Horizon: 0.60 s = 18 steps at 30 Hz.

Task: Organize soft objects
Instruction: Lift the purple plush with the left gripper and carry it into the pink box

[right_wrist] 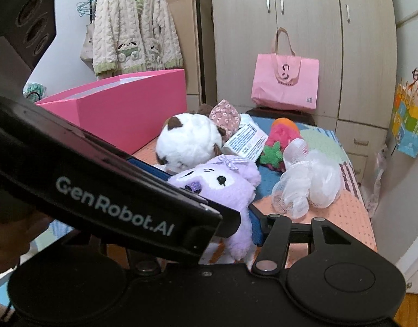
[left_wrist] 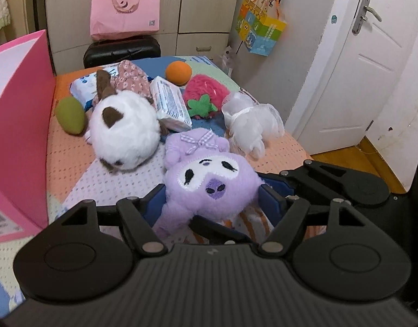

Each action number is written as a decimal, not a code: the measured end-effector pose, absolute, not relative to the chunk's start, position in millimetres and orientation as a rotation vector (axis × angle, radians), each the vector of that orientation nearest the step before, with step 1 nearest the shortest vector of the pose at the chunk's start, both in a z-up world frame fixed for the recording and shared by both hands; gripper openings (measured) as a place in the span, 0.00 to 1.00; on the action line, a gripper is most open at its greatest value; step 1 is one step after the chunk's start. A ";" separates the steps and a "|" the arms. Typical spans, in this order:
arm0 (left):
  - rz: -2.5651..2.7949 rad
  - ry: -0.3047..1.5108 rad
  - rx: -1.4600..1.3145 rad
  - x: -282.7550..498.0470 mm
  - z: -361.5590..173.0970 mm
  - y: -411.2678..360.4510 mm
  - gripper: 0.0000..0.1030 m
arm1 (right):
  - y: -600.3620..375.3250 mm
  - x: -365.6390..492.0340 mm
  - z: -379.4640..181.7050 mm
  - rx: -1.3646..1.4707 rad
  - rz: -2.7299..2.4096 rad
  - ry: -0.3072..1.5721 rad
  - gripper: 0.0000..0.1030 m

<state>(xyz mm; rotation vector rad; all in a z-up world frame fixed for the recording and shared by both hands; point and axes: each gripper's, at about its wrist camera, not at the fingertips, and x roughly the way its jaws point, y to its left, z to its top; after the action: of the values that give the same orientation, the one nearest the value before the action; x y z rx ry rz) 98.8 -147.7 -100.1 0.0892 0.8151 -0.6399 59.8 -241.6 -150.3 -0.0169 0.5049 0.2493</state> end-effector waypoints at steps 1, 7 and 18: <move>-0.638 0.816 0.087 96.3 -98.2 -145.4 0.70 | -240.0 58.9 -148.0 -0.010 0.249 0.515 0.61; -0.629 0.787 0.078 72.5 -85.0 -128.9 0.70 | -227.5 41.2 -137.8 0.007 0.255 0.523 0.61; -0.579 0.757 0.033 24.5 -53.6 -80.0 0.70 | -184.2 -0.8 -102.3 -0.054 0.296 0.505 0.61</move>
<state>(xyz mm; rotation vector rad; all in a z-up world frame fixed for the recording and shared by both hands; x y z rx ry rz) 24.5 -80.0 -53.6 0.0332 0.7570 -0.5789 -0.8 -184.2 -102.3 -0.0544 0.5047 0.2963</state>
